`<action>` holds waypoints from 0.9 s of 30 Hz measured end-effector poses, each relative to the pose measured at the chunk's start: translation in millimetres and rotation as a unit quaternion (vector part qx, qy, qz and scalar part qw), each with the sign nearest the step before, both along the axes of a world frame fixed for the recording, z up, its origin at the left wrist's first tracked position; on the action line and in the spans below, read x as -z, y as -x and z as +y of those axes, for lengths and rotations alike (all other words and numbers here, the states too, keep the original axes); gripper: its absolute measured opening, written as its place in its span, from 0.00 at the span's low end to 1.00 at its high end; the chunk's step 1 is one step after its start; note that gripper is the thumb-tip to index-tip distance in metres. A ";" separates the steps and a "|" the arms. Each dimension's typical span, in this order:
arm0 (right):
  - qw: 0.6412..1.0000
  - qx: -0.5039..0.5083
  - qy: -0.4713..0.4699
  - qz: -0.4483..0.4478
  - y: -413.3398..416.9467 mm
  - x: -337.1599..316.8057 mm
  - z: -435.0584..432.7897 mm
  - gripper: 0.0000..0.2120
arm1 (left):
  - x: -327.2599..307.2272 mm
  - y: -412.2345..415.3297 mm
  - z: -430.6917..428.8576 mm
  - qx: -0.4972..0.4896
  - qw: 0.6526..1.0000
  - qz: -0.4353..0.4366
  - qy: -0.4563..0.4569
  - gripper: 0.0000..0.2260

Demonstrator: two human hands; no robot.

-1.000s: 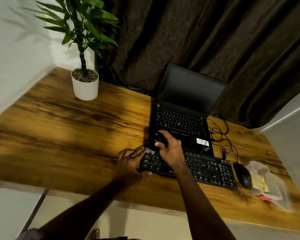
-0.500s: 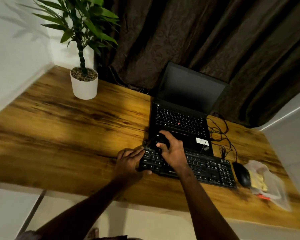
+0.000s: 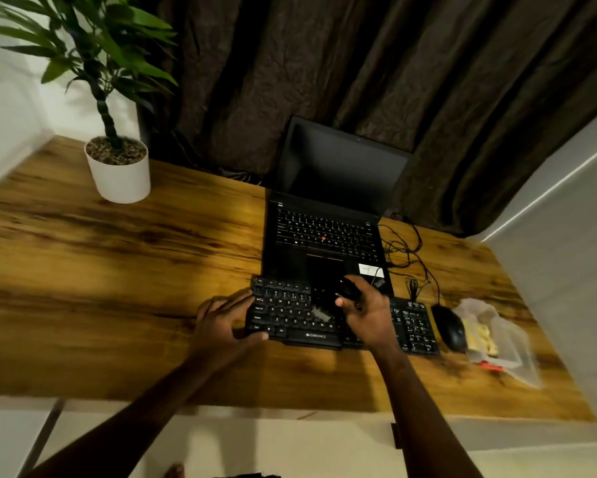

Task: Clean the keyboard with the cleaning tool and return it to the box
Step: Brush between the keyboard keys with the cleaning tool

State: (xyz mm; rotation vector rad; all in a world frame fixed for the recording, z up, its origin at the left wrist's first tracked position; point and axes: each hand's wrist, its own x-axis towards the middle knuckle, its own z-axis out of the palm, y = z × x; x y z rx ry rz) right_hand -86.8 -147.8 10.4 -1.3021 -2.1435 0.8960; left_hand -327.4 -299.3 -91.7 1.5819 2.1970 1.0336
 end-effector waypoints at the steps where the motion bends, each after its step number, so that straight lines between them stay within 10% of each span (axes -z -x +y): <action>1: 1.000 0.013 -0.006 -0.003 -6.9 0.8 4.1 0.23 | -3.4 0.4 -0.3 -0.005 1.000 -0.015 0.011 0.41; 18: 0.999 0.022 -0.037 0.011 -106.5 -6.4 51.5 0.20 | -11.4 -140.9 64.7 0.244 0.945 0.205 0.076 0.35; 27: 0.999 0.027 -0.026 -0.013 -149.7 -9.5 98.6 0.21 | 2.5 -187.3 62.4 0.148 0.954 0.255 0.044 0.30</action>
